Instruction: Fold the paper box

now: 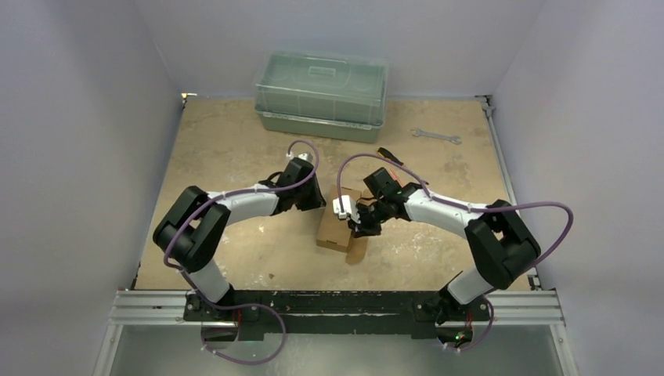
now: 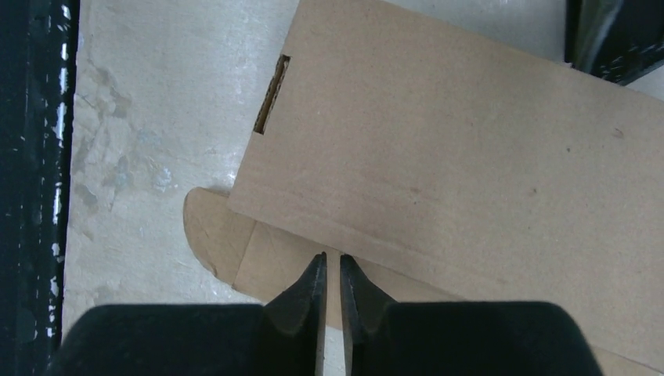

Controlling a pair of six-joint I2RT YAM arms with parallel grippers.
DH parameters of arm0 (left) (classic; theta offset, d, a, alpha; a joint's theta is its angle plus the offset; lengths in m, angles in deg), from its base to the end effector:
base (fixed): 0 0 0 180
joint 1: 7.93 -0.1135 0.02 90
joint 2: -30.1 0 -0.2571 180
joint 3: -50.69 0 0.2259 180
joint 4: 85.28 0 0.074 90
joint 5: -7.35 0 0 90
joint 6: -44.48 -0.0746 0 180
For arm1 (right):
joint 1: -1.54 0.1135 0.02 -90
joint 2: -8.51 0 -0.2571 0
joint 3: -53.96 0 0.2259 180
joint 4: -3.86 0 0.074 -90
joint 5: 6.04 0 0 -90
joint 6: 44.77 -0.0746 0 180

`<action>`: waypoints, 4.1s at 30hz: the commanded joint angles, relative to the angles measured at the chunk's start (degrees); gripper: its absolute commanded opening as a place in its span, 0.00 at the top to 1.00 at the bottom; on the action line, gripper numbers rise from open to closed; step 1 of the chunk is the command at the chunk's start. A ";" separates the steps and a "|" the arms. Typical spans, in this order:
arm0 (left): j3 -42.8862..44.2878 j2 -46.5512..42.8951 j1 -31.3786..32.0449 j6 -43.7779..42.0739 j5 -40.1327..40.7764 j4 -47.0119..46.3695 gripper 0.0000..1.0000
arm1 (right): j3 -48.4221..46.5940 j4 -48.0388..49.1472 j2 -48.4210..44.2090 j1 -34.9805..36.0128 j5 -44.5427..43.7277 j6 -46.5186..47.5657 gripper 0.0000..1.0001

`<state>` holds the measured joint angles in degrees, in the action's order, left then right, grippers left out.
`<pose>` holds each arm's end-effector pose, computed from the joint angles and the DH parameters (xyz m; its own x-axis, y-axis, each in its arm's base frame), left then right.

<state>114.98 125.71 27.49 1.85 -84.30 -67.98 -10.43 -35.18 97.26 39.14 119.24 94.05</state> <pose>0.2728 -0.1967 0.1405 -0.8518 -0.2967 -0.4318 -0.0470 0.8642 -0.5010 0.1960 0.2053 0.1567 0.0626 -0.7272 -0.6835 -0.9961 -0.0887 0.0030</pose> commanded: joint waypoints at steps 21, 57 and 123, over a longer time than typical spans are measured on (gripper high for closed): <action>-14.34 -34.93 -1.59 -9.92 -11.03 -5.01 0.12 | 15.38 -10.67 -29.16 -1.12 7.89 27.92 0.01; -35.43 -33.49 7.19 -0.47 5.23 -29.74 0.34 | 19.20 16.15 -14.76 24.38 -22.90 12.57 0.83; -23.82 -14.50 9.26 -7.30 7.33 -24.13 0.41 | 10.41 7.93 -11.58 4.42 -7.95 -0.92 1.00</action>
<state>90.37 109.73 36.47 -4.29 -78.75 -95.68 2.13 -28.49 86.26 44.54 111.64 95.36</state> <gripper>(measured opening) 0.599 0.004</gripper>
